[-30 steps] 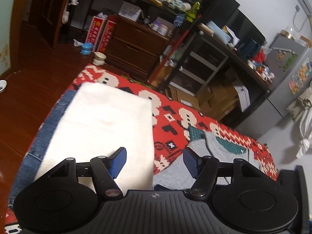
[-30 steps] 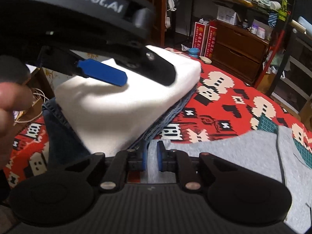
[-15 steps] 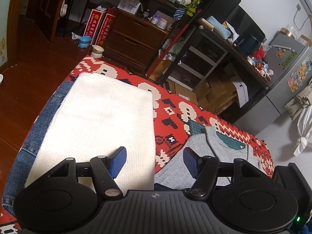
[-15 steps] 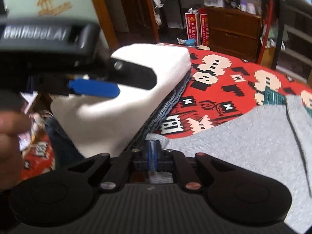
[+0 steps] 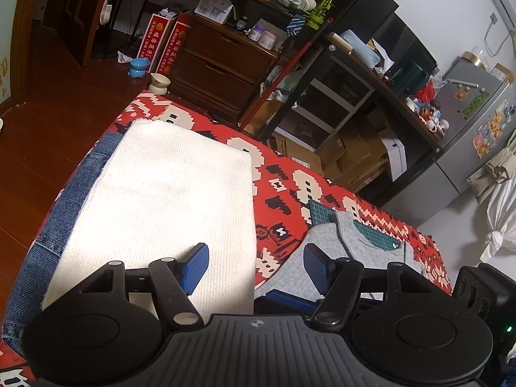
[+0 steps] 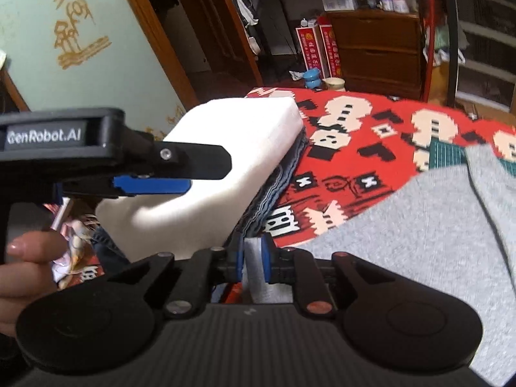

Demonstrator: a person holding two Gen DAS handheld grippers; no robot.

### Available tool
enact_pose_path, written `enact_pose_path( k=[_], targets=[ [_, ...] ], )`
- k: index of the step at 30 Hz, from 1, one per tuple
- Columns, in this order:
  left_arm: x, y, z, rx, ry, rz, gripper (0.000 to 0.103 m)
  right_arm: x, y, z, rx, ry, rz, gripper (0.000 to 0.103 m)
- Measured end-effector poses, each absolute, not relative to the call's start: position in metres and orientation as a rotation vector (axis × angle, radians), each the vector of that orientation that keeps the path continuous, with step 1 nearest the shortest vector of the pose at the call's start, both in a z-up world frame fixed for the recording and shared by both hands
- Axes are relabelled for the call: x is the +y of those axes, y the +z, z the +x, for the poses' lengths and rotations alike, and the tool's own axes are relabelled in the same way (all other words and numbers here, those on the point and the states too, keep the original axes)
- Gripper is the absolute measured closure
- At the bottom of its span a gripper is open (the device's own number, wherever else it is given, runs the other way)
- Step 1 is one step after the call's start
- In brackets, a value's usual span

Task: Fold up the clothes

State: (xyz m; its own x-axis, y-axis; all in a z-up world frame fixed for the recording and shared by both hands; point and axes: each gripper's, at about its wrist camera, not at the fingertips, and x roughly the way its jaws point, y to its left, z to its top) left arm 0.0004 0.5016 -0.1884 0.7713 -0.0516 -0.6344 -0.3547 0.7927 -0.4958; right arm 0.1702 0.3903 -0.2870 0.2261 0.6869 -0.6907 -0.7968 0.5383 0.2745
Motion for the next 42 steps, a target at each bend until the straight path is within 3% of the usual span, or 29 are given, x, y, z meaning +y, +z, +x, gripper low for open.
enact_pose_path(
  k=[3,6,12,15,18,21,23,25,32,42],
  targets=[
    [0.503,-0.189,0.000,0.679,0.177,-0.650,0.039,0.403,-0.294,0.168,0.877,1.018,-0.218,0.088],
    [0.503,-0.189,0.000,0.678,0.176,-0.650,0.038,0.406,-0.306,0.173,0.920,1.003,-0.197,0.097],
    [0.503,-0.190,0.001,0.676,0.174,-0.652,0.038,0.401,-0.316,0.191,1.053,1.004,-0.008,0.096],
    [0.503,-0.190,0.000,0.675,0.172,-0.650,0.037,0.387,-0.316,0.204,1.091,1.016,0.113,0.093],
    [0.503,-0.191,-0.001,0.674,0.167,-0.651,0.036,0.369,-0.307,0.216,1.093,1.032,0.243,0.076],
    [0.502,-0.191,-0.001,0.672,0.165,-0.653,0.035,0.357,-0.301,0.223,1.107,1.030,0.311,0.074],
    [0.502,-0.191,-0.001,0.672,0.166,-0.655,0.035,0.354,-0.299,0.223,1.107,1.011,0.285,0.078],
    [0.502,-0.191,-0.001,0.672,0.164,-0.656,0.035,0.358,-0.301,0.216,1.097,0.996,0.186,0.097],
    [0.500,-0.191,-0.001,0.675,0.157,-0.647,0.035,0.375,-0.320,0.186,1.071,1.003,-0.003,0.098],
    [0.504,-0.190,-0.004,0.666,0.148,-0.663,0.035,0.355,-0.287,0.186,1.008,1.005,-0.052,0.097]
  ],
)
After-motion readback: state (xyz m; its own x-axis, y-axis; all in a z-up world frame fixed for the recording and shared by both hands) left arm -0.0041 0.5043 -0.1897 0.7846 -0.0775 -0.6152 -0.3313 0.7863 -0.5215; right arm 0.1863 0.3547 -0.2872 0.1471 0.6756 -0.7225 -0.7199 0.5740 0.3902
